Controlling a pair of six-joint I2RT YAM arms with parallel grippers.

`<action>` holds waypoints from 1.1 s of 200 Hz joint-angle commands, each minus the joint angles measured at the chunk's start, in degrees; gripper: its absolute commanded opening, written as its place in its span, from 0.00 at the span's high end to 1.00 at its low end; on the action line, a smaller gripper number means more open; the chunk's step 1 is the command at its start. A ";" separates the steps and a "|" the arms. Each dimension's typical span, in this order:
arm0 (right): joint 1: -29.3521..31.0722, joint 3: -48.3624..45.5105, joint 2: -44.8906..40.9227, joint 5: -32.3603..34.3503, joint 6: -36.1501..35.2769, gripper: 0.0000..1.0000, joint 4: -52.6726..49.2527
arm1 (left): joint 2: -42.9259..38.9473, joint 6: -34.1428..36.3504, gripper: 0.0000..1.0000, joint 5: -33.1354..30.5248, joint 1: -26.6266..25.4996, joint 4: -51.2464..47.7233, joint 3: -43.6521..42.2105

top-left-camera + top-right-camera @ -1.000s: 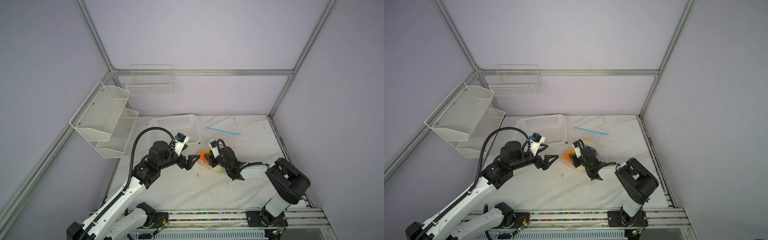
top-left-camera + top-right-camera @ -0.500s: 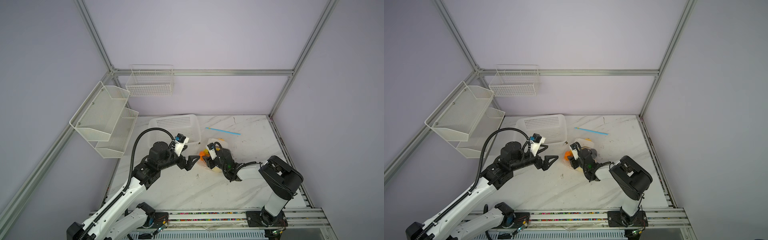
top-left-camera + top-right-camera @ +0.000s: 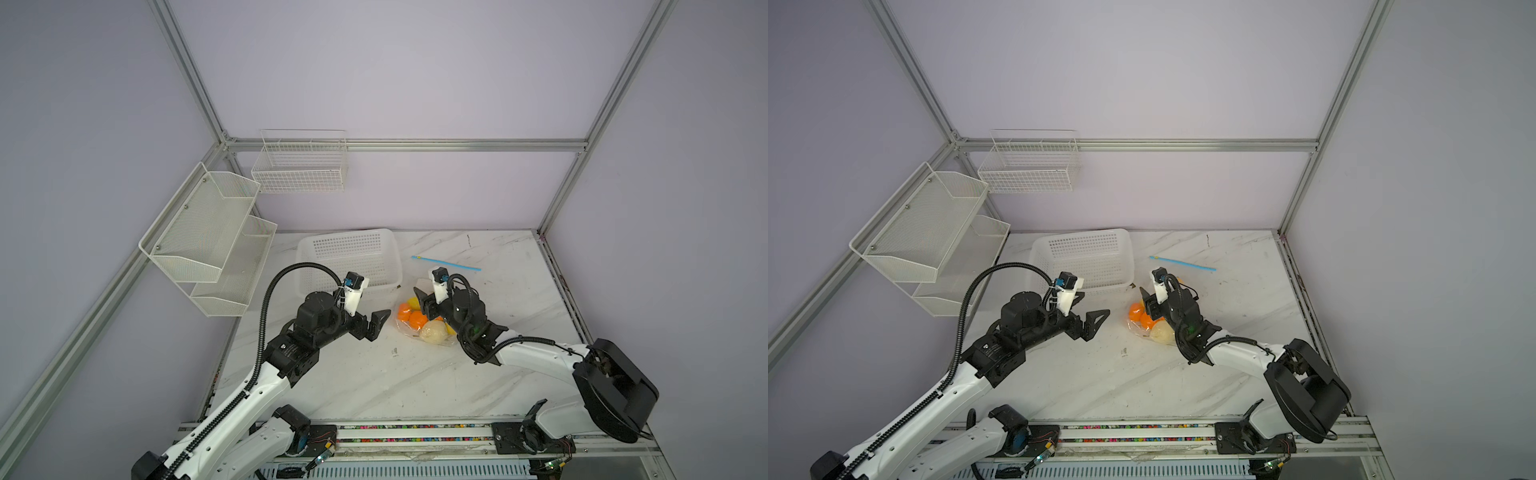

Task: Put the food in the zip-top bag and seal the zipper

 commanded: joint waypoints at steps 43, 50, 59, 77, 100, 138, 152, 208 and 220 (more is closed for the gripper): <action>-11.09 -5.12 3.50 18.94 -4.51 0.04 7.02 | 0.48 8.09 0.06 -34.92 6.80 20.33 -18.45; -12.64 -5.95 4.21 18.22 -4.46 0.03 9.20 | 0.88 8.49 0.07 -35.08 8.09 20.08 -18.70; -14.88 -7.86 4.94 16.27 -4.54 0.03 14.19 | 1.44 6.99 0.07 -34.77 10.22 20.78 -19.71; -19.55 -13.12 6.98 11.00 -4.93 0.03 28.26 | 3.20 4.40 0.07 -32.29 14.76 25.54 -21.86; -23.18 -15.63 11.82 9.33 -5.46 0.03 38.49 | 7.61 4.93 0.07 -30.78 19.94 30.64 -22.06; -26.93 -20.33 16.91 6.33 -7.15 0.03 54.91 | 13.06 4.49 0.07 -25.05 25.43 41.68 -24.08; -27.63 -20.84 17.72 6.03 -6.42 0.03 56.38 | 15.53 6.14 0.07 -22.40 27.21 45.06 -23.79; -30.72 -18.96 23.46 4.56 -2.90 0.03 57.96 | 23.63 5.51 0.10 -13.93 34.70 53.56 -21.22; -31.02 -18.59 23.27 5.20 -1.72 0.03 56.61 | 24.74 4.09 0.10 -13.11 34.70 54.38 -20.78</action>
